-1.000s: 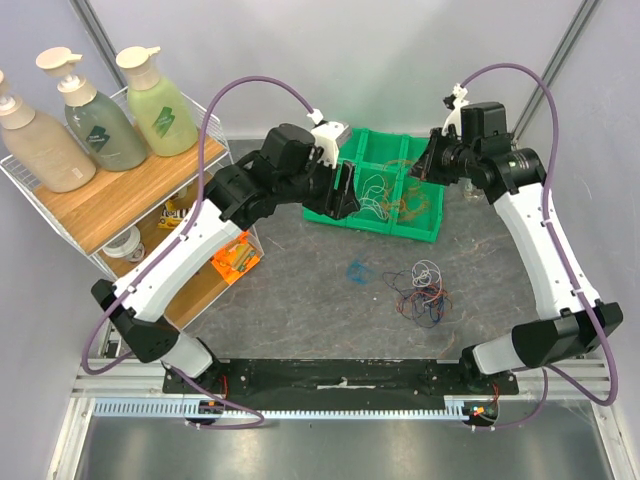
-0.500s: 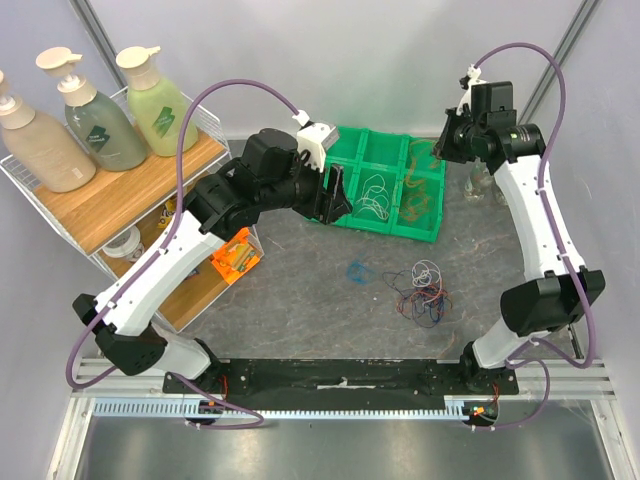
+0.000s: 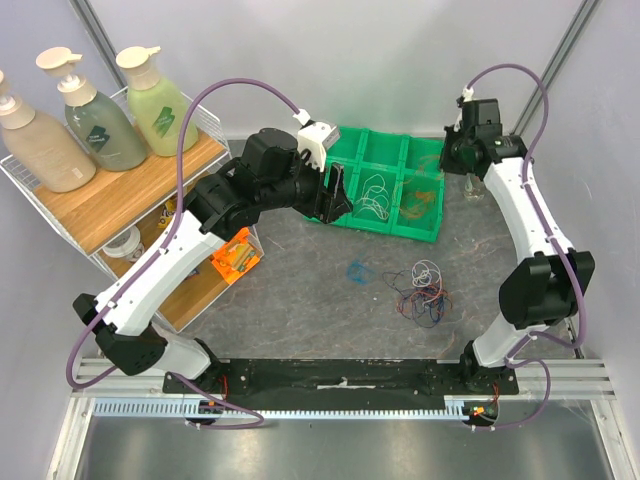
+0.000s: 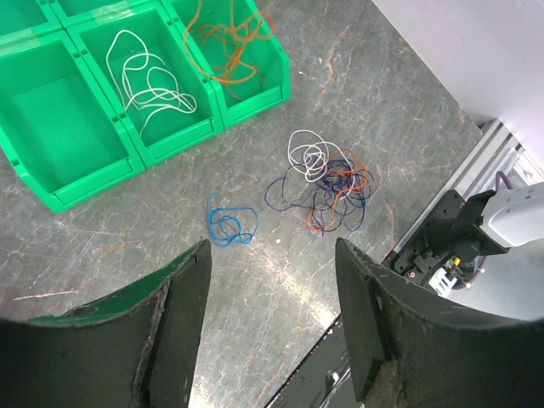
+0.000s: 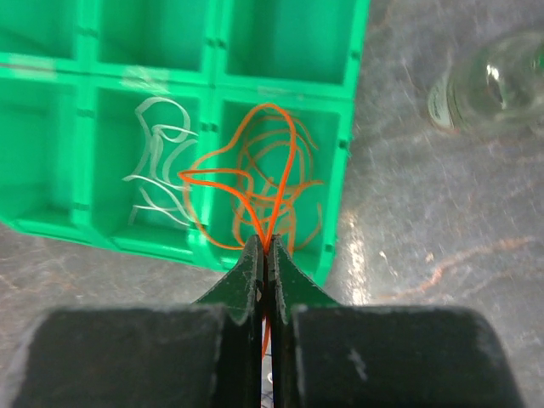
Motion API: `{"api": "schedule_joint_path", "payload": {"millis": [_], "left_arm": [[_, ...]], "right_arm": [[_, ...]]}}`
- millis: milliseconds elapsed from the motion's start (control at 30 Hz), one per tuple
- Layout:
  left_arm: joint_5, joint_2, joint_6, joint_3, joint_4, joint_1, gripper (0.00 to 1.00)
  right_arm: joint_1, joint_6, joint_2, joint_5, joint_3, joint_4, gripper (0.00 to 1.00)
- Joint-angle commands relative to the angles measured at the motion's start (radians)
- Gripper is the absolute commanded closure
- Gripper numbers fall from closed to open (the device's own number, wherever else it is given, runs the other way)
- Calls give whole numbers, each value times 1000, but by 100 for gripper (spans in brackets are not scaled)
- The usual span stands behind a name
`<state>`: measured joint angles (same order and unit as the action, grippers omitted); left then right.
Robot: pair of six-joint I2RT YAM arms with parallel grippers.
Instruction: Untangle the cables
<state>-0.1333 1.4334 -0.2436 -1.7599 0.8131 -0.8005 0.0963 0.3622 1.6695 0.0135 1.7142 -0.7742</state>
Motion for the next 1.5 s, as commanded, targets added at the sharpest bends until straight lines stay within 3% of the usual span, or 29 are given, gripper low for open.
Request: {"api": "schedule_joint_path", "payload": {"millis": [0, 267, 500, 700, 867, 1000, 1267, 1467], "left_arm": [[-2, 1, 35, -1, -34, 0, 34], [43, -8, 58, -3, -42, 1, 34], [-5, 19, 36, -43, -32, 3, 34], [-12, 41, 43, -58, -43, 3, 34], [-23, 47, 24, -73, -20, 3, 34], [29, 35, 52, -53, -25, 3, 34], [-9, 16, 9, -18, -22, 4, 34], [5, 15, 10, -19, -32, 7, 34]], "right_arm": [[-3, 9, -4, 147, -83, 35, 100], [-1, -31, -40, 335, -85, 6, 100], [5, -22, -37, 191, -200, 182, 100], [62, 7, 73, 128, -145, 211, 100], [109, 138, 98, 14, -235, 289, 100], [100, 147, 114, 45, -274, 291, 100], [48, 77, 148, 152, -286, 214, 100], [77, 73, 277, 109, -208, 237, 100]]}}
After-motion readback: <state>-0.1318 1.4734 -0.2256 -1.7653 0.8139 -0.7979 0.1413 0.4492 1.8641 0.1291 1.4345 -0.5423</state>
